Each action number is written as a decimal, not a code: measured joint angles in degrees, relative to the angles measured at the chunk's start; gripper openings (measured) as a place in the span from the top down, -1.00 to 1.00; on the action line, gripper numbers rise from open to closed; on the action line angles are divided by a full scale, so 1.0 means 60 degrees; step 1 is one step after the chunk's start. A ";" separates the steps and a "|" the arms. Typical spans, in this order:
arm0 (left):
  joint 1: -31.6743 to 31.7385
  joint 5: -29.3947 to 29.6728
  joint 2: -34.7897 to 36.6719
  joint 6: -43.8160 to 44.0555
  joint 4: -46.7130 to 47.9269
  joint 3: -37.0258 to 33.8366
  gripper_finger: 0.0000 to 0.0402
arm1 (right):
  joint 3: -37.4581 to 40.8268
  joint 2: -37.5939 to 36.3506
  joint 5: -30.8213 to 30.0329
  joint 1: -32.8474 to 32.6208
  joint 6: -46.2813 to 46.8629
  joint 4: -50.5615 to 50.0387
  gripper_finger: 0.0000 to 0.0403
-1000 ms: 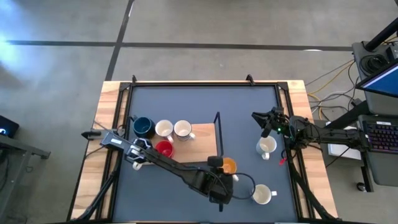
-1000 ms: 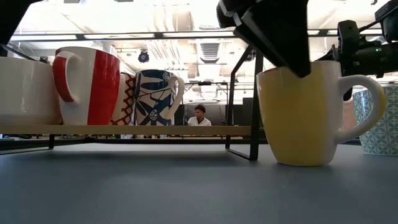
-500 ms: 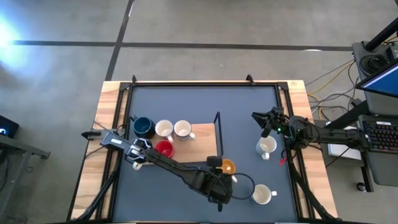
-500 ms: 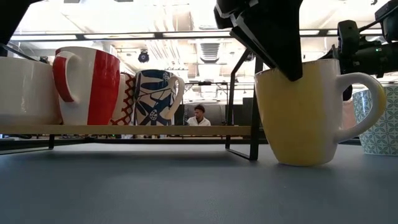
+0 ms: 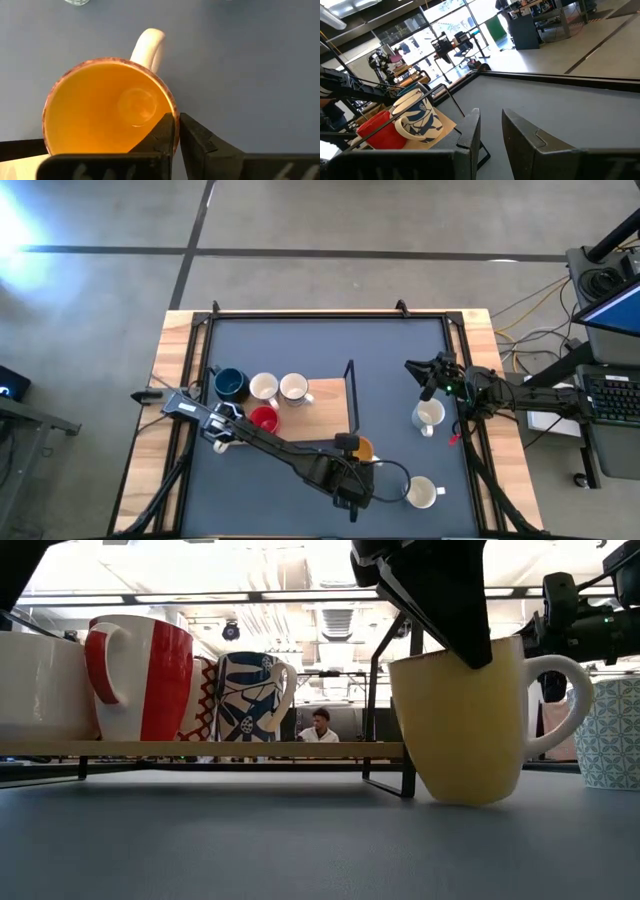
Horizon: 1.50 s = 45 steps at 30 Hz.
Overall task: Place coffee mugs
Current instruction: Put the yellow mug on the shelf
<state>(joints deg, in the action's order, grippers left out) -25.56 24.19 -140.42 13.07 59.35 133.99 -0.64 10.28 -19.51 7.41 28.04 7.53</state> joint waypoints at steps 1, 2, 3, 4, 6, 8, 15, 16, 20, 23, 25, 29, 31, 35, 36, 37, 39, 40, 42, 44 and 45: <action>0.0000 -0.0001 0.0000 -0.0011 -0.0007 0.0000 0.98 | 0.0000 0.0000 0.0000 0.0001 0.0002 0.0000 0.66; 0.0000 -0.0001 0.0000 -0.0068 -0.0007 0.0000 0.98 | 0.0000 0.0000 0.0000 0.0000 0.0002 0.0000 0.66; 0.0000 -0.0001 0.0000 -0.0086 -0.0007 0.0000 0.98 | 0.0000 0.0000 0.0000 -0.0001 0.0000 0.0000 0.66; 0.0000 -0.0042 0.0013 -0.0090 -0.0003 0.0000 0.99 | 0.0000 0.0000 0.0000 0.0001 -0.0001 0.0000 0.66; -0.0017 -0.0337 0.0065 -0.0088 0.0013 0.0002 0.99 | 0.0000 0.0003 0.0000 -0.0001 0.0002 0.0003 0.66; -0.0063 -0.0606 0.0095 0.0011 0.0196 0.0155 0.99 | 0.0000 0.0004 0.0000 0.0001 0.0002 0.0000 0.66; -0.0381 -0.0897 0.0613 0.0457 0.0867 0.0142 0.99 | 0.0000 0.0002 0.0003 0.0001 0.0000 0.0002 0.66; -0.0418 -0.0867 0.0687 0.0522 0.1014 0.0149 0.99 | 0.0000 0.0000 -0.0002 -0.0001 0.0002 0.0002 0.66; -0.0504 -0.0797 0.0980 0.1050 0.1757 0.0149 1.00 | 0.0000 0.0000 0.0000 -0.0001 0.0002 0.0000 0.66; -0.0550 -0.0789 0.1225 0.1358 0.2477 0.0153 1.00 | 0.0000 0.0000 0.0000 0.0000 0.0002 0.0002 0.66; -0.0571 -0.0774 0.1343 0.1447 0.3002 0.0157 1.00 | 0.0000 0.0000 -0.0002 0.0000 0.0002 0.0001 0.66; -0.0605 -0.0557 0.1417 0.1441 0.4069 0.0149 1.00 | 0.0000 0.0000 -0.0003 -0.0001 0.0002 0.0000 0.66; -0.0605 -0.0378 0.1478 0.1275 0.4480 0.0146 1.00 | 0.0000 0.0000 -0.0003 -0.0001 0.0002 0.0000 0.66; -0.0569 -0.0109 0.1747 0.0863 0.5128 0.0033 1.00 | 0.0000 0.0004 0.0000 -0.0001 0.0002 0.0002 0.66; -0.0537 -0.0079 0.1887 0.0808 0.5109 -0.0104 1.00 | 0.0000 0.0002 0.0000 -0.0001 -0.0002 0.0002 0.66; -0.0515 -0.0110 0.2054 0.0747 0.5043 -0.0306 1.00 | 0.0000 0.0000 0.0002 -0.0001 -0.0001 0.0001 0.66; -0.0488 -0.0154 0.2484 0.0578 0.5011 -0.0898 1.00 | 0.0000 0.0004 0.0002 -0.0001 0.0000 0.0002 0.66; -0.0464 -0.0174 0.2741 0.0549 0.4935 -0.1274 1.00 | 0.0000 0.0000 0.0000 -0.0001 -0.0002 0.0000 0.66; -0.0463 -0.0224 0.3297 0.0537 0.4500 -0.2090 1.00 | 0.0000 0.0004 0.0000 0.0001 0.0002 0.0000 0.66; -0.0458 -0.0367 0.3894 0.0499 0.3769 -0.3030 1.00 | 0.0000 0.0000 0.0003 0.0002 -0.0001 0.0000 0.66; -0.0440 -0.0491 0.4201 0.0453 0.3375 -0.3510 1.00 | 0.0000 0.0000 0.0000 0.0000 0.0001 0.0002 0.66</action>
<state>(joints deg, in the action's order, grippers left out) -28.20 21.25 -115.21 15.79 79.60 112.93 -0.64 10.28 -19.51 7.41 28.05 7.54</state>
